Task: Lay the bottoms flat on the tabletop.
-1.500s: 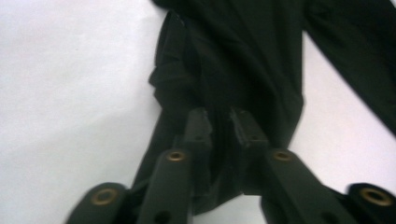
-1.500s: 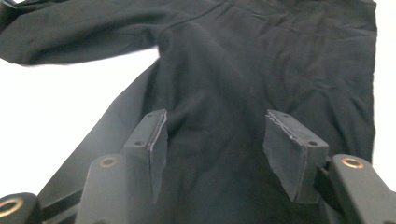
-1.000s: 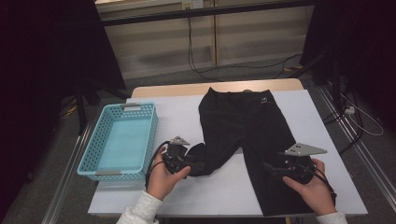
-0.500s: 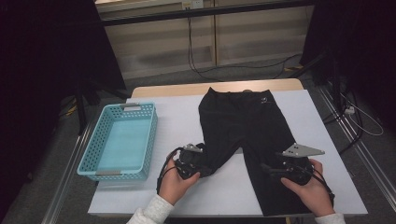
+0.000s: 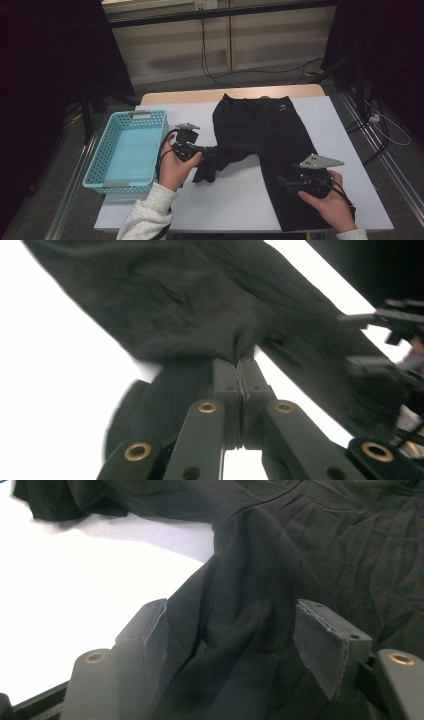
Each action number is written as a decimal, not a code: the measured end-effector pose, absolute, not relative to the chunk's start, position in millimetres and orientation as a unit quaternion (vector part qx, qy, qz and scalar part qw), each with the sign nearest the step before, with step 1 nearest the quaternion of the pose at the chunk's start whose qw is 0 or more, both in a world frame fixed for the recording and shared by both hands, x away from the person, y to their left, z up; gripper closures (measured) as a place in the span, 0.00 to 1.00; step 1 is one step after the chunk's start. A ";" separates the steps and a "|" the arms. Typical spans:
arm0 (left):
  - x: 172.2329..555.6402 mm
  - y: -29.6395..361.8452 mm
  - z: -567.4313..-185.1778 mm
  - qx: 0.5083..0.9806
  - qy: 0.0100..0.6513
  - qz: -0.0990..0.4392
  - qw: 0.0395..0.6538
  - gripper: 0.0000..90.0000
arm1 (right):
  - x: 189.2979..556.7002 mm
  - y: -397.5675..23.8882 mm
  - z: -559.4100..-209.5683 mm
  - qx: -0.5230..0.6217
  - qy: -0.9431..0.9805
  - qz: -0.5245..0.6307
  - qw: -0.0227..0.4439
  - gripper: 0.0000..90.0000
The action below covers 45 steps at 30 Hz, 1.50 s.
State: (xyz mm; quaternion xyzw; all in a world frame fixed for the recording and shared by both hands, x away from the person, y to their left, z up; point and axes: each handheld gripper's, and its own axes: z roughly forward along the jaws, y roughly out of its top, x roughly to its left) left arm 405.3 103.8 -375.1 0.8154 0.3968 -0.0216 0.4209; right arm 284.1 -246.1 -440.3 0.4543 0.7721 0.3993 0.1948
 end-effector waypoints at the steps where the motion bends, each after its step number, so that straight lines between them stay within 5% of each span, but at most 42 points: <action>1: 410.5 104.5 -380.1 0.816 0.401 -0.017 0.416 0.99 | 284.1 -245.3 -440.6 0.454 0.773 0.399 0.194 0.34; 9: 434.8 102.3 -418.9 0.819 0.424 -0.008 0.387 0.93 | 284.0 -237.8 -441.0 0.441 0.780 0.400 0.191 0.34; 11: 436.4 103.1 -424.9 0.820 0.419 0.002 0.390 0.81 | 284.3 -237.1 -441.4 0.442 0.781 0.398 0.189 0.34; 13: 433.5 105.4 -427.4 0.820 0.422 0.014 0.387 0.48 | 284.5 -237.7 -441.7 0.441 0.782 0.399 0.185 0.35; 23: 403.7 120.4 -422.4 0.839 0.391 0.059 0.374 0.30 | 284.4 -237.4 -439.8 0.440 0.779 0.406 0.186 0.34; 28: 389.4 132.2 -429.4 0.846 0.391 0.067 0.356 0.33 | 283.7 -231.9 -440.1 0.432 0.784 0.406 0.184 0.34; 35: 385.9 137.6 -449.2 0.851 0.399 0.076 0.334 0.61 | 284.1 -225.2 -441.2 0.423 0.791 0.406 0.179 0.34; 39: 383.6 135.9 -448.9 0.845 0.416 0.055 0.331 0.88 | 284.1 -225.6 -441.2 0.422 0.791 0.406 0.180 0.34; 45: 384.5 137.1 -441.5 0.836 0.426 0.031 0.343 0.98 | 282.8 -218.3 -440.3 0.411 0.795 0.409 0.179 0.34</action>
